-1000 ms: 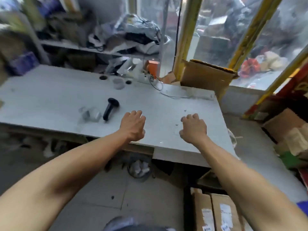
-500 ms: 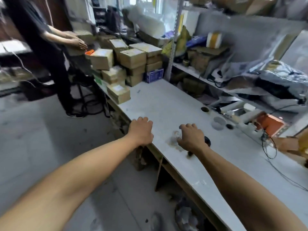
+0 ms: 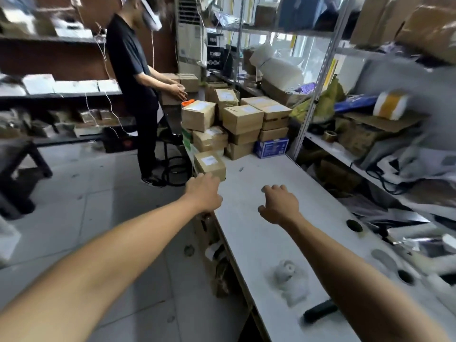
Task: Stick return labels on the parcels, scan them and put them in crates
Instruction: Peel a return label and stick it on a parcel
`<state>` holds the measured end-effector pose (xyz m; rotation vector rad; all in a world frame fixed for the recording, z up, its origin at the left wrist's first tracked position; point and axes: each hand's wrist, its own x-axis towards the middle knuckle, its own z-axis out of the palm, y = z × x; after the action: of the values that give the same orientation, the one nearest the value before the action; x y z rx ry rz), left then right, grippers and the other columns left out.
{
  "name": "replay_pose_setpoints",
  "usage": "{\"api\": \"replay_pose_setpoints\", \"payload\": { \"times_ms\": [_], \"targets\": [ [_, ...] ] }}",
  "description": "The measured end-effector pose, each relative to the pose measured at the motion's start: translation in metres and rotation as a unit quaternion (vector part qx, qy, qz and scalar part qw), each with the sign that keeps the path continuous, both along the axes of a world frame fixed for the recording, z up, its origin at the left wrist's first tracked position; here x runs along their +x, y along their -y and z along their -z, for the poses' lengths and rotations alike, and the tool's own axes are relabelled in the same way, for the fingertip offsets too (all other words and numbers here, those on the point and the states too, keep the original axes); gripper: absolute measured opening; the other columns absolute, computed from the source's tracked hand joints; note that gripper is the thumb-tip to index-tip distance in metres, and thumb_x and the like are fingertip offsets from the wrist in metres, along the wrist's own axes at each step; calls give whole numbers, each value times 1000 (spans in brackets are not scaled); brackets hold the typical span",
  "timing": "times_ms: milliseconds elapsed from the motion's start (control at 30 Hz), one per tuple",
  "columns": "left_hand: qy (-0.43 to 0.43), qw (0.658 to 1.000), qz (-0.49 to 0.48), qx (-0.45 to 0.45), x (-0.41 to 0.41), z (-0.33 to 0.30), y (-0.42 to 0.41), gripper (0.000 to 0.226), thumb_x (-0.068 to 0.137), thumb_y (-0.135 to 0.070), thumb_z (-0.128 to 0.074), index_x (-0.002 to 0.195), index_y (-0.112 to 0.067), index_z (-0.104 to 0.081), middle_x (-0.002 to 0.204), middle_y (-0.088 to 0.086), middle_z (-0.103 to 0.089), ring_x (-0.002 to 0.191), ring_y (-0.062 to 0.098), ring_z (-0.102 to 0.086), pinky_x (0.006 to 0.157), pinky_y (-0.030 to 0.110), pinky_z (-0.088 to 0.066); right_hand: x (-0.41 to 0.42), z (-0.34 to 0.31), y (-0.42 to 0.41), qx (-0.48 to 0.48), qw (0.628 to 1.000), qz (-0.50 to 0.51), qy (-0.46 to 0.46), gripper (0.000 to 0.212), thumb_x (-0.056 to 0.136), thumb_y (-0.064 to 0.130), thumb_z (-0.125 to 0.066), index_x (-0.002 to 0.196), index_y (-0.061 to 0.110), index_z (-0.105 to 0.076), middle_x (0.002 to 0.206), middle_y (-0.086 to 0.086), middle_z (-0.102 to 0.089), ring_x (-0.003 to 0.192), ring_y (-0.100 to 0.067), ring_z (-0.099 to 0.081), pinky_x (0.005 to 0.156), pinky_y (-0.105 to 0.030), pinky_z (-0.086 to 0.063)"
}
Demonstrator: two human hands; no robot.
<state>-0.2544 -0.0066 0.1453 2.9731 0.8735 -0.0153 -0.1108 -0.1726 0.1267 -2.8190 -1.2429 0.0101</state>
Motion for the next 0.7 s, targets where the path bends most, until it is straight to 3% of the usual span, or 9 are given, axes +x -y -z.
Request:
{"api": "replay_pose_setpoints", "payload": {
  "times_ms": [200,300,700],
  "targets": [
    [37,998,-36,-23,44,-5,-47,37,93,-35,-54,123,-13,-57,130,6,-53,120,27,-49,95,41,-44,45,-8,-48,8,1000,-13,3,58,92,36,-63,145,19,-45,136,-7,-56,126,-27,-47,93,-38,-46],
    [45,998,-31,-39,71,-1,-74,48,95,-37,-53,137,-15,-52,138,5,-50,130,27,-46,102,44,-44,68,-7,-77,7,1000,-13,-1,58,92,37,-64,144,19,-46,135,-7,-57,125,-27,-47,92,-38,-47],
    [76,992,48,-85,213,3,-229,44,92,-38,-55,131,-18,-54,136,4,-48,127,27,-48,98,41,-46,176,-16,-219,39,997,65,-24,54,91,39,-64,139,20,-50,135,-7,-56,123,-26,-50,95,-39,-48]
  ]
}}
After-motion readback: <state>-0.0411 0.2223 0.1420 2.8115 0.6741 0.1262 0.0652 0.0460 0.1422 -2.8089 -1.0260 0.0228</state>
